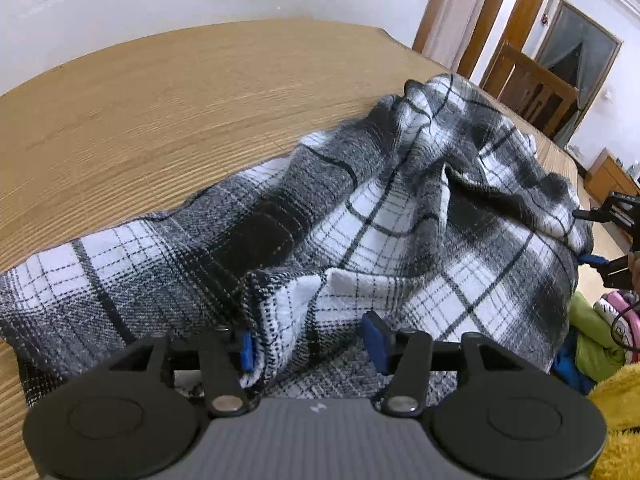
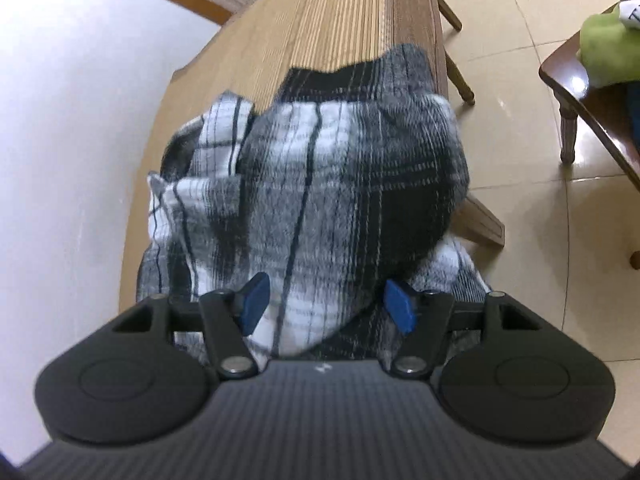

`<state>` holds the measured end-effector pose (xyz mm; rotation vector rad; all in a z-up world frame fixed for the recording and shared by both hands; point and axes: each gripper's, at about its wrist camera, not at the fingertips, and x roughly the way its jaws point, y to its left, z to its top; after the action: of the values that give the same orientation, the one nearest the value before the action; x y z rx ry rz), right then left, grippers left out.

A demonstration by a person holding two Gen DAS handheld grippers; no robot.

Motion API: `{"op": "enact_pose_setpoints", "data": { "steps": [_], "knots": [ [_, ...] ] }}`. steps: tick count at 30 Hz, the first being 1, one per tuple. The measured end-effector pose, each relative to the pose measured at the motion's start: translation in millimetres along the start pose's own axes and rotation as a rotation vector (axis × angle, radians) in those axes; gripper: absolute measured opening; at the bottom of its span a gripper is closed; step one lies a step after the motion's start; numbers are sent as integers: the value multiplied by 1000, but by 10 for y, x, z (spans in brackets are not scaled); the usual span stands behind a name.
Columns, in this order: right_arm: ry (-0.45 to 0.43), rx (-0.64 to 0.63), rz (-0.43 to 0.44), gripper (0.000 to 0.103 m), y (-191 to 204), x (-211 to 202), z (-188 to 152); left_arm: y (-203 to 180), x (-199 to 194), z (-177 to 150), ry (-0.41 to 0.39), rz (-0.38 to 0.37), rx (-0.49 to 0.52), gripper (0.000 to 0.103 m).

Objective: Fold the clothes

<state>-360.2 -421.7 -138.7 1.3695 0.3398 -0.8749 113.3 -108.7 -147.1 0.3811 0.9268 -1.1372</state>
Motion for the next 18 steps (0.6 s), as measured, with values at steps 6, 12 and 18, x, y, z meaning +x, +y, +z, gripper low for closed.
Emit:
{"op": "enact_pose_setpoints", "data": {
  "steps": [6, 12, 18],
  "knots": [
    [-9, 78, 6, 66, -77, 53, 66, 149, -189, 10, -62, -83, -115, 14],
    [-51, 94, 42, 66, -142, -18, 77, 294, -389, 39, -113, -99, -185, 14],
    [-149, -54, -11, 36, 43, 25, 64, 307, -387, 66, -127, -83, -217, 13]
  ]
}}
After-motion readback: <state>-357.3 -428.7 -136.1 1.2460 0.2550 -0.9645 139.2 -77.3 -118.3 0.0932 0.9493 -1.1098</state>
